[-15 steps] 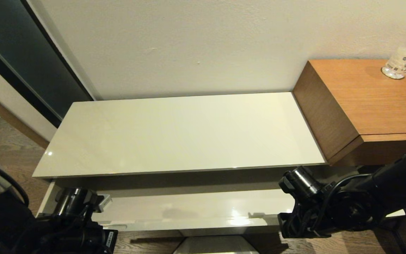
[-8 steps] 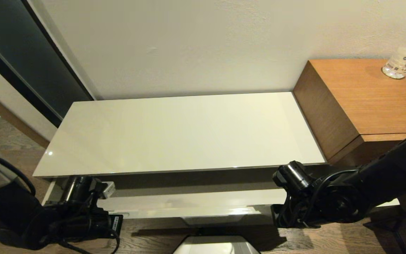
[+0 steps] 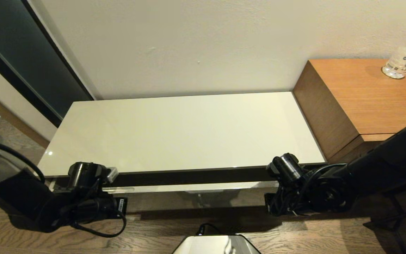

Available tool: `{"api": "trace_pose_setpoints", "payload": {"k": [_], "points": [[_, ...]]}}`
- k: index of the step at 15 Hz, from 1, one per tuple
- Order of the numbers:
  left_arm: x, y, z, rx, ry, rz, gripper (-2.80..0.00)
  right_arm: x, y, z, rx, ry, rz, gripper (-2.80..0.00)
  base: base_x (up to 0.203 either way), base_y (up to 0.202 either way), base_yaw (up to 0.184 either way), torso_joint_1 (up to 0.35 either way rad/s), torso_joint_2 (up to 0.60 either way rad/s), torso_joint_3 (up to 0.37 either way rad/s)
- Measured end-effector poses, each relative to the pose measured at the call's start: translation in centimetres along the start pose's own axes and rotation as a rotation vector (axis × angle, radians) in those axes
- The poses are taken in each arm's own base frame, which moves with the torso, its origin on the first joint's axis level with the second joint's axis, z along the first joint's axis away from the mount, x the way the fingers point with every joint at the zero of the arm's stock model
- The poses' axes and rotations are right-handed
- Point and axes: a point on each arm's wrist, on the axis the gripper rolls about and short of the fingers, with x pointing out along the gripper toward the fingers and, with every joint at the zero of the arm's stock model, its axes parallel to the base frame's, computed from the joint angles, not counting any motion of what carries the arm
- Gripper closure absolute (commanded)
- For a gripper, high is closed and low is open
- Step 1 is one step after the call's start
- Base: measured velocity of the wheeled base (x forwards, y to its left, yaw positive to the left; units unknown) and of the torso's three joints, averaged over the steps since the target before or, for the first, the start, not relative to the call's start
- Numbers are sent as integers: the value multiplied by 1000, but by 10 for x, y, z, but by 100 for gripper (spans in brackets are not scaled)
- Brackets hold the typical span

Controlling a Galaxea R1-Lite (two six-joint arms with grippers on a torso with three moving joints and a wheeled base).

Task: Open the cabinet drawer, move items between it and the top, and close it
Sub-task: Close the drawer

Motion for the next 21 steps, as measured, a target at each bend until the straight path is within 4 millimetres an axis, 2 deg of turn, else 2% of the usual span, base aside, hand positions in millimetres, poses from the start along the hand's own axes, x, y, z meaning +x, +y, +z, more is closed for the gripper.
{"api": "trace_pose_setpoints", "payload": {"k": [9, 16, 21], "points": [[0, -1, 35, -17, -109, 41, 0, 4, 21, 46, 42, -217, -90, 0, 0, 0, 0, 0, 0, 0], [-3, 0, 46, -20, -149, 123, 0, 10, 25, 58, 56, -288, -182, 0, 0, 0, 0, 0, 0, 0], [-9, 0, 47, -18, -146, 125, 0, 4, 23, 62, 66, -304, -186, 0, 0, 0, 0, 0, 0, 0]]}}
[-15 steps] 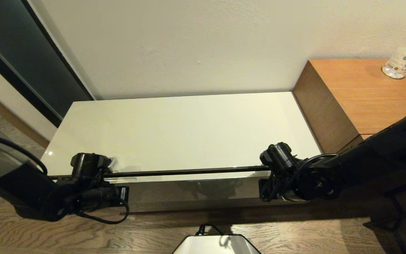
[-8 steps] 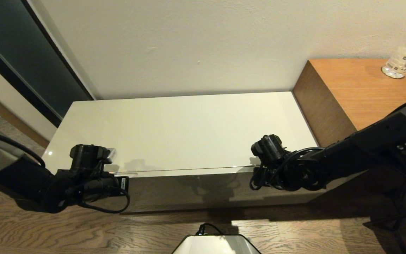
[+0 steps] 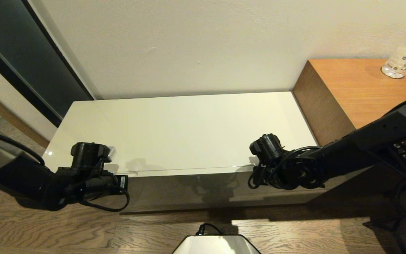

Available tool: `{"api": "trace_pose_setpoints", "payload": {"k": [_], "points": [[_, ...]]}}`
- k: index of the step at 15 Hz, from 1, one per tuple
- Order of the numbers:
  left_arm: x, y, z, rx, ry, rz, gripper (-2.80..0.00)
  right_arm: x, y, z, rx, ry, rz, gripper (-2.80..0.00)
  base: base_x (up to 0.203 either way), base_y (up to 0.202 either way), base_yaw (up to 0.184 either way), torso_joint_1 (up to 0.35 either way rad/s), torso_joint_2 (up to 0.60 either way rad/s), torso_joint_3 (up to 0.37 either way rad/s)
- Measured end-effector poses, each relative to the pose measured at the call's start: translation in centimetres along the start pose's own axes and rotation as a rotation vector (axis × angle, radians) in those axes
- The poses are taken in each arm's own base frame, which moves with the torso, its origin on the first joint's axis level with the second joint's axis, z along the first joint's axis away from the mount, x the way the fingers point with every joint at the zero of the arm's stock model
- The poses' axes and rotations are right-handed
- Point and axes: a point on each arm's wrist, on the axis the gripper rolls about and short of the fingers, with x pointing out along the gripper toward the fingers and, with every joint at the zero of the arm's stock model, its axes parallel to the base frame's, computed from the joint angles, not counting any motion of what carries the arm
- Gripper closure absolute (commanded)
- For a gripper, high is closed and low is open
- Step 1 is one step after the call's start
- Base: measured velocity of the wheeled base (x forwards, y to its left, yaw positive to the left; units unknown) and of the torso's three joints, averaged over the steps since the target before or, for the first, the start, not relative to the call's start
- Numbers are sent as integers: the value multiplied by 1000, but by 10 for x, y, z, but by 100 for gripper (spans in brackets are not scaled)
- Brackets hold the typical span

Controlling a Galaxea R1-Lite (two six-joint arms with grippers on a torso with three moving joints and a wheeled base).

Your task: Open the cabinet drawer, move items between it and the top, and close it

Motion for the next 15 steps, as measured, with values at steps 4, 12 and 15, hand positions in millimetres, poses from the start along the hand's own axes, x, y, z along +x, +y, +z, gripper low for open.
{"api": "trace_pose_setpoints", "payload": {"k": [4, 12, 15], "points": [[-25, 1, 7, -2, 1, -7, 0, -31, -13, 15, 12, -15, 5, 0, 0, 0, 0, 0, 0, 0], [-152, 10, 6, -8, -59, -16, 0, -154, -83, 24, 70, -145, -44, 0, 0, 0, 0, 0, 0, 0], [-221, 17, -25, -8, -95, -17, 0, -206, -135, -1, 95, -182, -142, 0, 0, 0, 0, 0, 0, 0]]}}
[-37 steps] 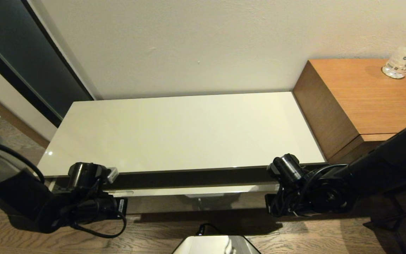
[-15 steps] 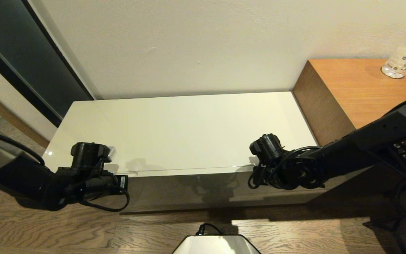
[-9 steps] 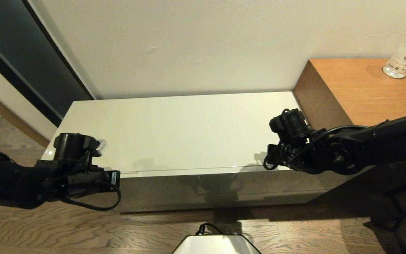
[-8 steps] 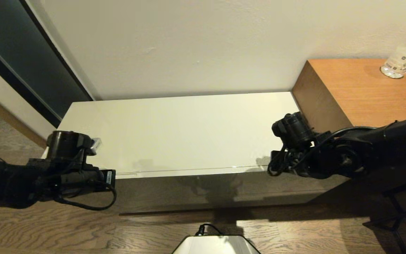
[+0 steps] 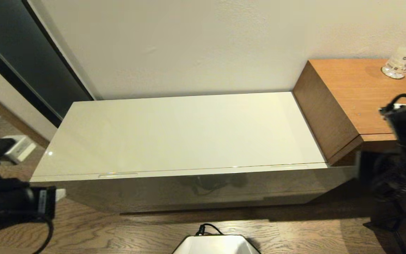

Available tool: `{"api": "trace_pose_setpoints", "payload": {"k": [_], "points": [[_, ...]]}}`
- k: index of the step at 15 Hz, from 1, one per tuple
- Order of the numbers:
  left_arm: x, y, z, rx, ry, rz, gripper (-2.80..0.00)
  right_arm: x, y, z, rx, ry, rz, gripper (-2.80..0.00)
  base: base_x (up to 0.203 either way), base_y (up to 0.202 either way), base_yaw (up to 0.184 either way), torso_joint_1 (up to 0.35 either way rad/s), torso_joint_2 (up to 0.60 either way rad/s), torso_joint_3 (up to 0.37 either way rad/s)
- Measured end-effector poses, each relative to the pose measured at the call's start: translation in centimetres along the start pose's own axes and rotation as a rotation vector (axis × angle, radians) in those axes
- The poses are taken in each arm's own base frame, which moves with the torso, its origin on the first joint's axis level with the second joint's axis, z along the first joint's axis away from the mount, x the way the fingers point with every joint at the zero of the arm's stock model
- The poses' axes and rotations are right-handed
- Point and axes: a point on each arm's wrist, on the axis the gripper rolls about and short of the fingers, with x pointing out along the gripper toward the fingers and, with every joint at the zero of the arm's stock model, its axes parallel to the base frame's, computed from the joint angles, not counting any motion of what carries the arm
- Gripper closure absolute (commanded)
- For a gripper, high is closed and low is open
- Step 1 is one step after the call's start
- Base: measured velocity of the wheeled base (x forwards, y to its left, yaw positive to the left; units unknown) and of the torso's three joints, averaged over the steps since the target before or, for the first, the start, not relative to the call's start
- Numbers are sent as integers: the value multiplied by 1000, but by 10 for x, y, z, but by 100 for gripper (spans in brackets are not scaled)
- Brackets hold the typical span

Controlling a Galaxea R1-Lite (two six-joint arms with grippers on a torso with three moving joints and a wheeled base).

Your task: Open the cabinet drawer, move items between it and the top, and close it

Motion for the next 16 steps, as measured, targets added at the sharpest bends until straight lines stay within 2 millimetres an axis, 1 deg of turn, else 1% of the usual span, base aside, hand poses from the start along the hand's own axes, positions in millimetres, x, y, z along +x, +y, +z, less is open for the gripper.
{"api": "trace_pose_setpoints", "payload": {"k": [1, 3, 5, 7, 8, 9, 10, 12, 14, 16], "points": [[-22, 2, -14, 0, -7, 0, 0, -12, -23, -8, 14, -1, -42, 0, 0, 0, 0, 0, 0, 0], [-65, 8, -47, 2, -12, 0, 0, -33, -67, -32, 43, 11, -130, 0, 0, 0, 0, 0, 0, 0], [-98, 13, -82, 2, 12, 5, 0, -56, -104, -55, 70, 17, -200, 0, 0, 0, 0, 0, 0, 0], [-124, 16, -116, -3, 49, 21, 0, -79, -133, -83, 84, 25, -254, 0, 0, 0, 0, 0, 0, 0], [-132, 17, -130, -4, 64, 27, 0, -88, -144, -98, 83, 35, -277, 0, 0, 0, 0, 0, 0, 0], [-139, 18, -142, -5, 82, 32, 0, -96, -153, -114, 81, 55, -296, 0, 0, 0, 0, 0, 0, 0], [-143, 18, -150, -6, 87, 33, 0, -103, -158, -128, 78, 76, -305, 0, 0, 0, 0, 0, 0, 0], [-147, 19, -161, -8, 68, 34, 0, -113, -159, -151, 60, 105, -287, 0, 0, 0, 0, 0, 0, 0], [-149, 20, -171, -10, 69, 36, 0, -119, -155, -163, 41, 93, -247, 0, 0, 0, 0, 0, 0, 0], [-149, 20, -174, -11, 58, 34, 0, -120, -154, -167, 15, 55, -196, 0, 0, 0, 0, 0, 0, 0]]}}
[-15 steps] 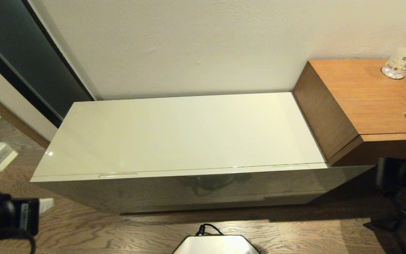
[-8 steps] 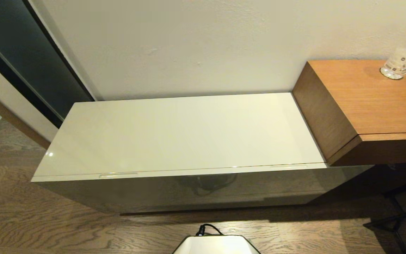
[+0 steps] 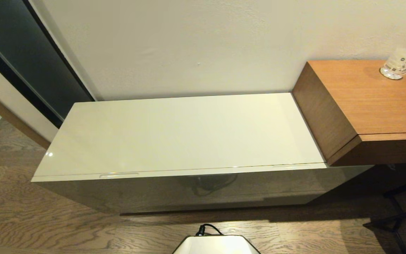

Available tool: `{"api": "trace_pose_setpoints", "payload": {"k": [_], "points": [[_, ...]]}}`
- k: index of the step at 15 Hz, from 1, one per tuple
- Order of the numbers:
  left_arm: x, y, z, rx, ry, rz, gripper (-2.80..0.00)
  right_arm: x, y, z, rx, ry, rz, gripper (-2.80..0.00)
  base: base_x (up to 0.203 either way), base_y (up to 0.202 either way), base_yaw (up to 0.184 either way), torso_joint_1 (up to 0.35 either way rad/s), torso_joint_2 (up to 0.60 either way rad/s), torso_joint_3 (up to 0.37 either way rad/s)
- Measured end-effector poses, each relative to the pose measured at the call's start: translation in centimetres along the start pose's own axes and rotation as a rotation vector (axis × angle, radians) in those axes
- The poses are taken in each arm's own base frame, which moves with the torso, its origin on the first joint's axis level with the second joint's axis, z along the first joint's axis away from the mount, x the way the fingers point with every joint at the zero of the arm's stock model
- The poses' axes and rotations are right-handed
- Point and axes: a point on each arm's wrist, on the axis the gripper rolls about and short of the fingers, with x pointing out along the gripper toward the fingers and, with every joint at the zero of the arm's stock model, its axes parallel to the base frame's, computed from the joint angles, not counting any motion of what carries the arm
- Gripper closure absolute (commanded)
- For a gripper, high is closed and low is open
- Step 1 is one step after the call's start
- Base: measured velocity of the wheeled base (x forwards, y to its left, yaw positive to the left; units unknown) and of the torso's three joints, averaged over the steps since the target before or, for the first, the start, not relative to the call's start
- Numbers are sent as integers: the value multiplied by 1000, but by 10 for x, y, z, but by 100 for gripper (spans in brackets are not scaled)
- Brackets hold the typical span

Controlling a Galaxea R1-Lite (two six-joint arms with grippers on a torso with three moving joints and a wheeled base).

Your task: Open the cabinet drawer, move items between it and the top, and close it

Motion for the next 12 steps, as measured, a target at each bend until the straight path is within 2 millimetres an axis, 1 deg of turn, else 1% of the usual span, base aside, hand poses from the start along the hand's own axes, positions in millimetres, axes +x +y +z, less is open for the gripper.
{"api": "trace_pose_setpoints", "payload": {"k": [3, 8, 10, 12], "points": [[2, -1, -3, 2, 4, -30, 0, 1, -3, -8, -31, -36, 42, 0, 0, 0, 0, 0, 0, 0], [5, -1, -5, -6, 11, -25, 0, 9, -5, -37, -194, -156, 78, 0, 0, 0, 0, 0, 0, 0], [7, -1, -6, -7, 17, -19, 0, 17, -2, -40, -230, -261, 91, 0, 0, 0, 0, 0, 0, 0], [7, -2, -7, 2, -19, -35, 0, 24, 2, -43, -220, -312, 93, 0, 0, 0, 0, 0, 0, 0]]}}
